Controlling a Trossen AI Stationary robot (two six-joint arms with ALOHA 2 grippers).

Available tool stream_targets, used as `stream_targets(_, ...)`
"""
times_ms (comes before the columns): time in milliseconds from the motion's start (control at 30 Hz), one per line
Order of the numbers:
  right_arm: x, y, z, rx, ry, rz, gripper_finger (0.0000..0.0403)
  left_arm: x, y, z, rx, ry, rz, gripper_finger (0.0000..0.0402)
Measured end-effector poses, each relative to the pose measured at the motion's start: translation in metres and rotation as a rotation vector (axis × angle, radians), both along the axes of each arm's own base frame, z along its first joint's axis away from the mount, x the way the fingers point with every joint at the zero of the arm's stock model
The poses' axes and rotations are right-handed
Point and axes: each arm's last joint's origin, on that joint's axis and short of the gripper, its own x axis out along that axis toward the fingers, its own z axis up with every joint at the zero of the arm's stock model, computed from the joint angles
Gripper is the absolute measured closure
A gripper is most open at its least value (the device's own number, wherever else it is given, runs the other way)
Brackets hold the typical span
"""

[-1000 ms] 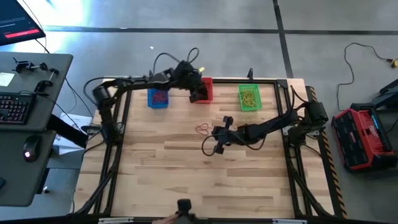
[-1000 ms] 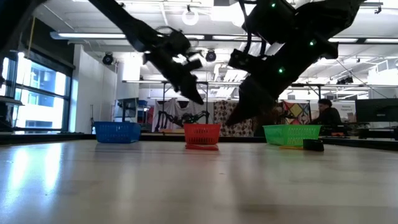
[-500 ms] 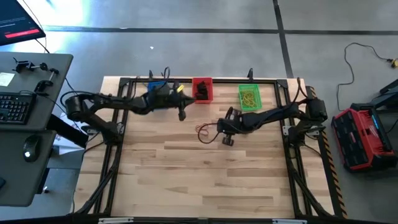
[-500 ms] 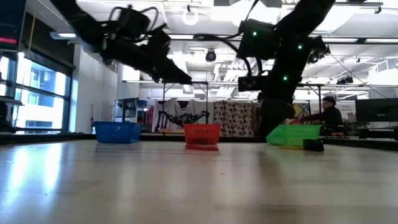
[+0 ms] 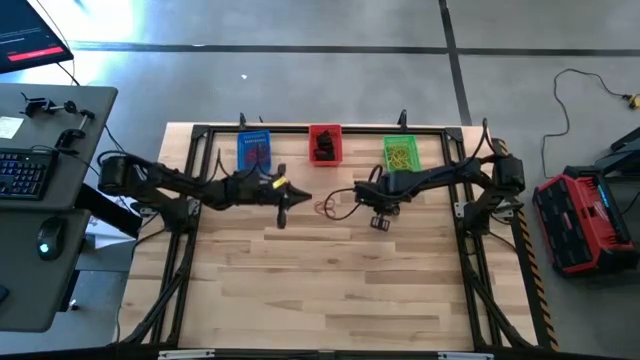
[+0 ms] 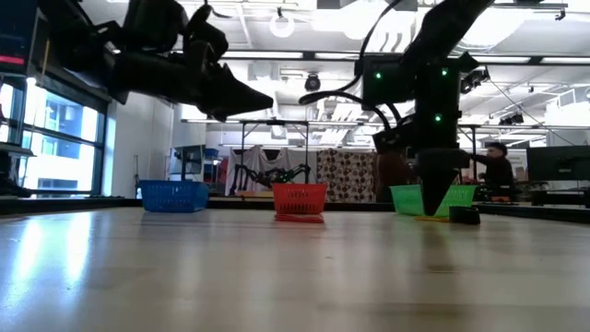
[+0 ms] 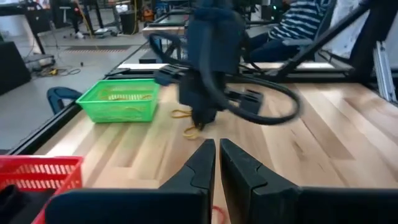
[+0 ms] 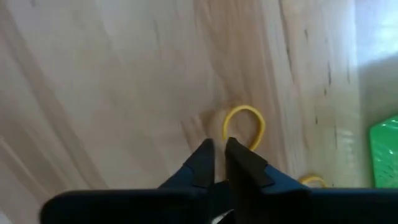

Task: Sort rubber bands into baskets
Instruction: Put the yellow rubber band into the green bin

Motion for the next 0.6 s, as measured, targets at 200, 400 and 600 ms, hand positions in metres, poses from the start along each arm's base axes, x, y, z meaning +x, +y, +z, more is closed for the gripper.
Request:
stream_targets(200,-0.002,-0.015,0.0,-0.015,-0.001,-0.048,0.0307,0.001,-0.021,-0.002,0.076,0.012,-0.025,0.0388)
stream_targets(400,-0.009,-0.027,-0.009,0.033,-0.018,-0.05,0.0293,0.001,-0.026,-0.002,0.098,0.014,-0.048,0.0388)
stream_targets(600,-0.014,-0.032,-0.015,0.085,-0.039,-0.042,0.0322,0.001,-0.026,-0.004,0.097,0.032,-0.048,0.0388)
